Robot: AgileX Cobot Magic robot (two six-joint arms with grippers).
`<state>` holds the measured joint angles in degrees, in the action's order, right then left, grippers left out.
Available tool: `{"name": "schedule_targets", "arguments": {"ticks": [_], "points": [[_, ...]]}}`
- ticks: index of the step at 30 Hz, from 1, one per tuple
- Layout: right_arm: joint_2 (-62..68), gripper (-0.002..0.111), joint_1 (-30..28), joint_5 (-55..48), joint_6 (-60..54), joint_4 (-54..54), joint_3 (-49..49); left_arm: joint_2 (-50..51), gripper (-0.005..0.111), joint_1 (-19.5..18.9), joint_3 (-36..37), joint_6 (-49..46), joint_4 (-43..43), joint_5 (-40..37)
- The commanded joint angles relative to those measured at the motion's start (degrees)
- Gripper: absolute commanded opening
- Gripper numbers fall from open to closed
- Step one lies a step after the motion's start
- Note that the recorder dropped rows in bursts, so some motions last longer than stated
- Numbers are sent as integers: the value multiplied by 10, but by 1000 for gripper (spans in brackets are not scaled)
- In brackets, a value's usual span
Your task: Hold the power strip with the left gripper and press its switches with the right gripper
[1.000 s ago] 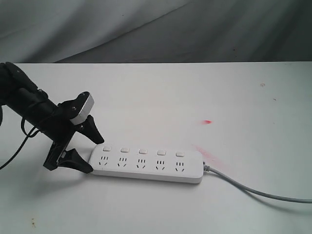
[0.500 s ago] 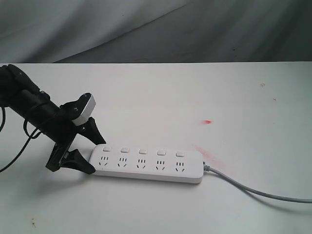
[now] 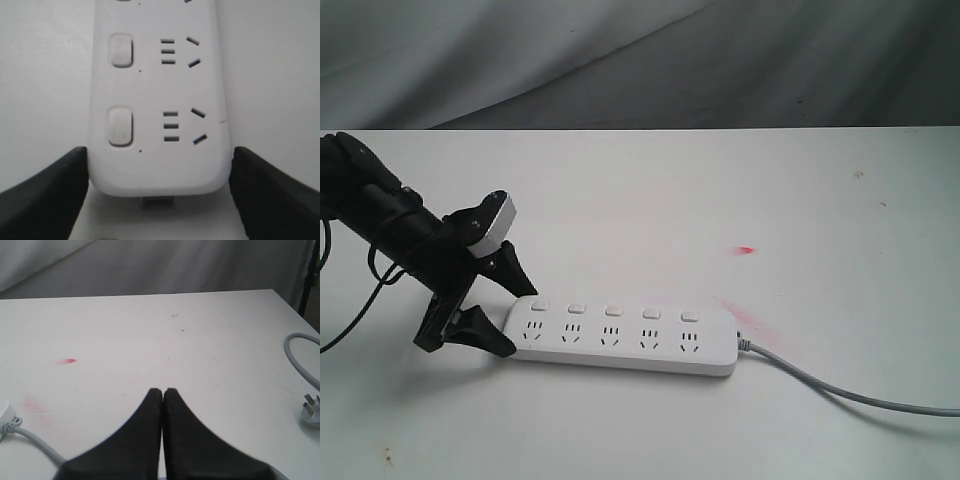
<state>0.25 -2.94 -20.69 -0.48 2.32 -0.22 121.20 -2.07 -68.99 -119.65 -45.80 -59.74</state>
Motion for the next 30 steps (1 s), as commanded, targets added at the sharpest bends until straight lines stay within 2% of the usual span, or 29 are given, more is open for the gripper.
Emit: {"name": "schedule_targets", "arguments": {"ticks": [1, 11, 30], "points": [[-3, 0, -5, 8, 1, 0, 2, 2, 23, 3, -3, -3, -2, -3], [-3, 0, -5, 8, 1, 0, 2, 2, 2, 3, -3, -3, 2, -3], [-3, 0, -5, 8, 1, 0, 2, 2, 2, 3, -3, -3, 2, -3]]}}
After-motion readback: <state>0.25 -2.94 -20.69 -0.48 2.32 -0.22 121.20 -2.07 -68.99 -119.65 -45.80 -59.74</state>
